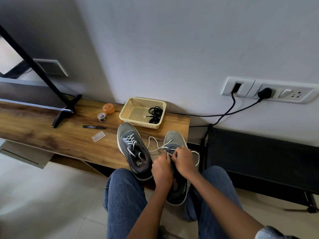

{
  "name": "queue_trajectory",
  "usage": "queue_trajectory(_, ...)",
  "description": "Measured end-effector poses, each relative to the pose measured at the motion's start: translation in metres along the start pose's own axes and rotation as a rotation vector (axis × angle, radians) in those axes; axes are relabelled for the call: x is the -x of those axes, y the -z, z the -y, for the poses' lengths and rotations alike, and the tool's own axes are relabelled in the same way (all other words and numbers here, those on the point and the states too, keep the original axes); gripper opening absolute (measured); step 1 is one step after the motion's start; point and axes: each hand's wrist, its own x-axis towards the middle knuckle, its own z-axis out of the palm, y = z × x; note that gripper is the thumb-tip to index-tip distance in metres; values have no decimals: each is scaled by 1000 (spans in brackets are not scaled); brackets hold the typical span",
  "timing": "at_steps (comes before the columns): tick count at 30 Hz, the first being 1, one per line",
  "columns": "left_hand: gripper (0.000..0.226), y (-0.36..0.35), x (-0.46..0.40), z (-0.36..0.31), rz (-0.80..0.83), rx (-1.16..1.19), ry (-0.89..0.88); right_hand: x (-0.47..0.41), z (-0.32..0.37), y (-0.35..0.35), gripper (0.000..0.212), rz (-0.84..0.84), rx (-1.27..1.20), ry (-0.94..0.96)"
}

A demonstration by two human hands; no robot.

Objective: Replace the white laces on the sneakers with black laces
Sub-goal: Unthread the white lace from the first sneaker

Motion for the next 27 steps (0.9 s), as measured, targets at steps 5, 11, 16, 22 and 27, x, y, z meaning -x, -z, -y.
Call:
queue_trajectory(5, 32, -3, -2, 2, -42, 25, 13, 4, -2, 2, 29, 12, -43, -27)
queue_trajectory(11, 31, -4, -3, 5, -72, 68, 9, 13, -14, 4, 12, -175, -413, -126)
queue_trajectory(16, 29, -3, 1, 4, -117, 107, 9, 14, -19, 16, 12, -388, -479, -426)
queue_trajectory(22, 27, -6, -4, 2, -184, 54, -244, 31, -16, 13, 28, -255, -366, -300)
queue_trajectory(27, 10, -9, -26, 6, -215, -263, -439, 47, -10, 1, 36, -140, -343, -90)
